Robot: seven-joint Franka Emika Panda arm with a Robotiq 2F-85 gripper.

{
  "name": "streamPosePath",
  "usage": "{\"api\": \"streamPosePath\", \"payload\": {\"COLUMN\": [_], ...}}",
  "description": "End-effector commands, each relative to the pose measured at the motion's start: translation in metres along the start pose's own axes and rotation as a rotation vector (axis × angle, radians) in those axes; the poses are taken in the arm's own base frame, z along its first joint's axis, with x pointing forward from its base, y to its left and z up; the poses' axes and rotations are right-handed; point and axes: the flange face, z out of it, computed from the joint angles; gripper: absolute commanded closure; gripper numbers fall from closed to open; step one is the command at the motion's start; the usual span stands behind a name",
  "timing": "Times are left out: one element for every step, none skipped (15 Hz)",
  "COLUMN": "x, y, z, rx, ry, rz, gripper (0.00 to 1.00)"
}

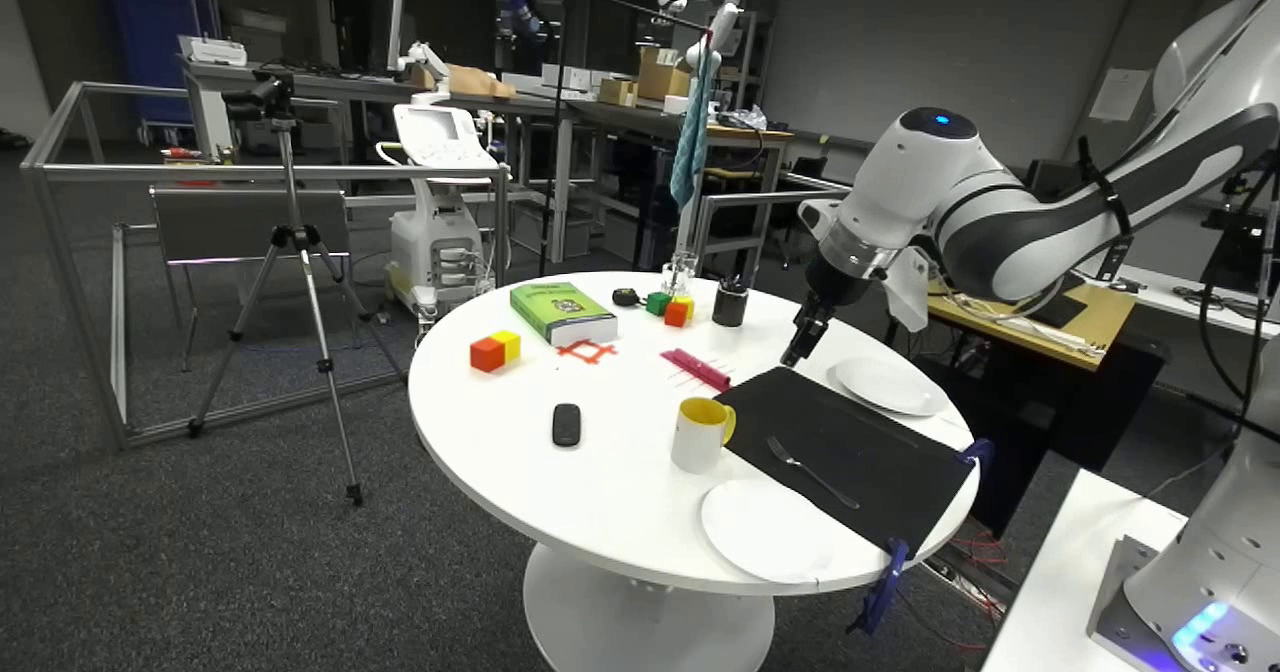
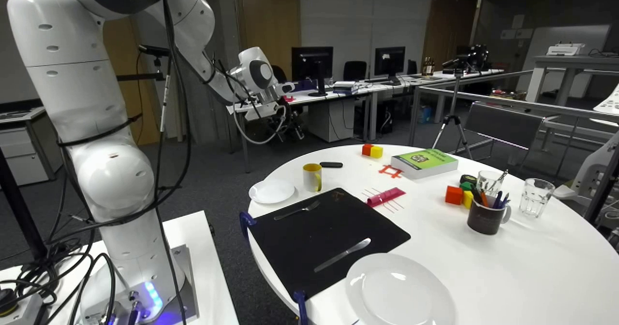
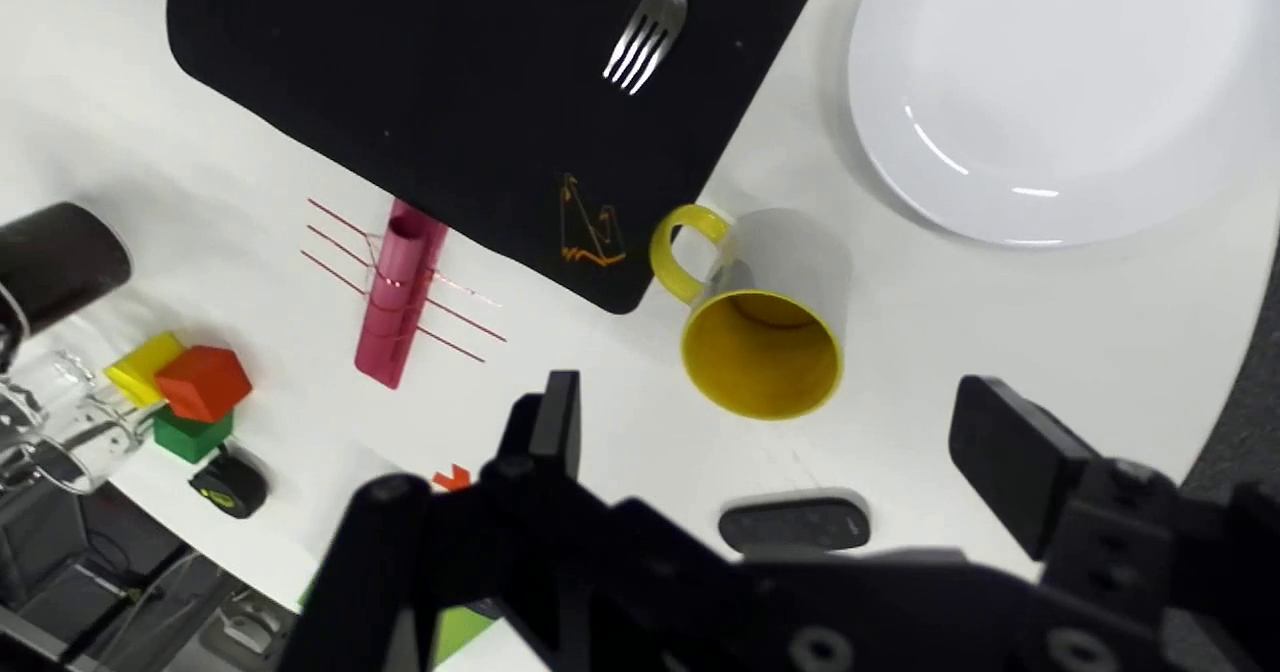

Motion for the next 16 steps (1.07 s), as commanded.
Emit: {"api": "streamPosePath", "payload": {"x": [-0.017,-0.02,-0.023,-0.026,-0.03,-0.034,-0.039,-0.043,-0.048,-0.052,-0.057,-0.059,-0.063,-0.066,-0.068,-0.071], "y": [0.047,0.06,0.07,0.083,0.096,0.108,0.119,0.13,0.14,0.149,0.158,0.166,0.173,0.179,0.184,0.189], "z": [-0.007,-0.005,-0.004,0.0,0.004,0.008,0.014,0.018,0.022,0.025,0.028,0.03,0.032,0.033,0.034,0.036], "rx": [0.024,0.03,0.034,0.04,0.047,0.054,0.061,0.067,0.073,0.078,0.083,0.086,0.091,0.094,0.098,0.102], "ry": [0.034,0.035,0.035,0.031,0.027,0.024,0.018,0.014,0.01,0.007,0.007,0.003,0.001,-0.002,-0.004,-0.006], "rz": [0.098,0.128,0.154,0.18,0.206,0.232,0.255,0.276,0.295,0.312,0.327,0.341,0.353,0.364,0.374,0.383], "gripper": [0.0,0.0,0.0,0.0,0.0,0.0,0.0,0.0,0.0,0.0,0.0,0.0,0.0,0.0,0.0,0.0]}}
